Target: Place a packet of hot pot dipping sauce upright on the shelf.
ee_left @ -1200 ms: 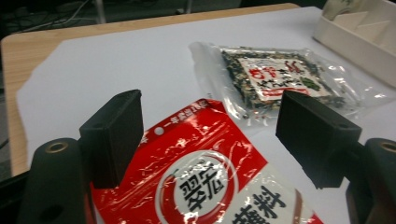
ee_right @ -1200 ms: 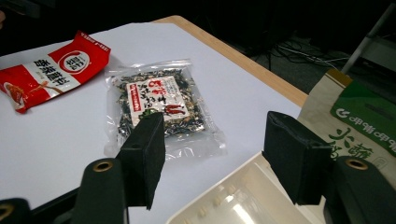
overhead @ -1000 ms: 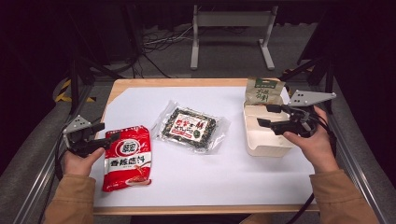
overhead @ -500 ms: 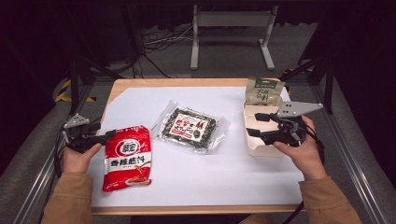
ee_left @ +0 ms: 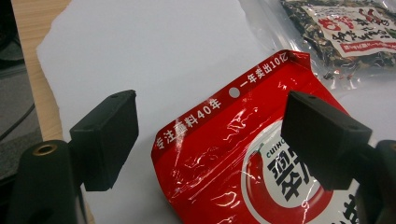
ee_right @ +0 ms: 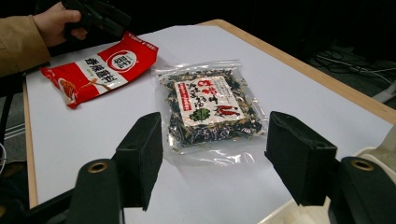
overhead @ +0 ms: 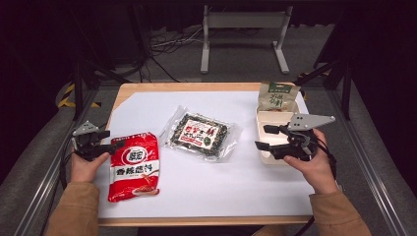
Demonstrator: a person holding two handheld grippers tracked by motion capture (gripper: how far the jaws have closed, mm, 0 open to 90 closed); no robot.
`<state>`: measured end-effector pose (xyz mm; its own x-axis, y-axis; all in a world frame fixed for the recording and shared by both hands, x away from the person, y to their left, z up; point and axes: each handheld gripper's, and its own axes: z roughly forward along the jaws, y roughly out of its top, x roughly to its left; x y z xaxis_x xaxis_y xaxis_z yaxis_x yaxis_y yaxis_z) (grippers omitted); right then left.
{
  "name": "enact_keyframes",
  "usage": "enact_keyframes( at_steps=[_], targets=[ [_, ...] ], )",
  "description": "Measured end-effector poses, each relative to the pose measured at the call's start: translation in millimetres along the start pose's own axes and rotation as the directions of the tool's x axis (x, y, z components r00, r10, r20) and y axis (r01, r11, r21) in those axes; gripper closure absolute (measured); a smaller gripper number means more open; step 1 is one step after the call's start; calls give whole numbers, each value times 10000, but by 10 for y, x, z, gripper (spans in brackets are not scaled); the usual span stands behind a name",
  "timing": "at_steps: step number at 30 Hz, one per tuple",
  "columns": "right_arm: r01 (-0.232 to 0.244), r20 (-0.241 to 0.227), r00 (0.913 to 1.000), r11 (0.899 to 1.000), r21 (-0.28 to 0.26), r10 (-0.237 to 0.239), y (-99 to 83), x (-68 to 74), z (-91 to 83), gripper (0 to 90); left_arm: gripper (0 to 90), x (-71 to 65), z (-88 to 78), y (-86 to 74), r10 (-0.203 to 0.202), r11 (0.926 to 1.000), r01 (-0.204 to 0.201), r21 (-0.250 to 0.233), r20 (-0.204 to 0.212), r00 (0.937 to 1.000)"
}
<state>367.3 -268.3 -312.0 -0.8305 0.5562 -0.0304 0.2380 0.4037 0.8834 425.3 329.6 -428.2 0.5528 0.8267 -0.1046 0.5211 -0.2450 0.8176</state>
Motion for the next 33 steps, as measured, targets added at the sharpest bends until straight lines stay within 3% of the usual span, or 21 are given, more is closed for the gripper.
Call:
enact_keyframes(
  at_steps=[6, 12, 21, 24, 29, 33],
  targets=[
    [-18, -62, 10000, 10000, -19, 18, -26, 23, -8, 362, 196, 60, 55, -80, -88, 9992, 89, 386, -25, 10000],
    [-54, -150, 9999, 9999, 97, 56, -58, 20, 43, 361, 201, 99, 107, -117, -688, 9947, 659, 788, 348, 9970],
    [-37, -283, 9996, 9999, 160, 41, -67, 35, 78, 358, 234, 117, 166, -141, -641, 9915, 554, 1175, 717, 9954],
    [-44, -319, 9995, 9999, 162, 49, -71, 38, 85, 357, 232, 139, 191, -172, -817, 9884, 686, 1354, 935, 9923],
    [-22, -399, 9992, 9998, 212, 30, -76, 49, 108, 354, 250, 132, 194, -177, -751, 9896, 581, 1313, 1280, 9889],
    [-36, -446, 9990, 9998, 214, 46, -80, 53, 114, 352, 270, 103, 208, -172, -638, 9891, 452, 1399, 1319, 9892]
  ],
)
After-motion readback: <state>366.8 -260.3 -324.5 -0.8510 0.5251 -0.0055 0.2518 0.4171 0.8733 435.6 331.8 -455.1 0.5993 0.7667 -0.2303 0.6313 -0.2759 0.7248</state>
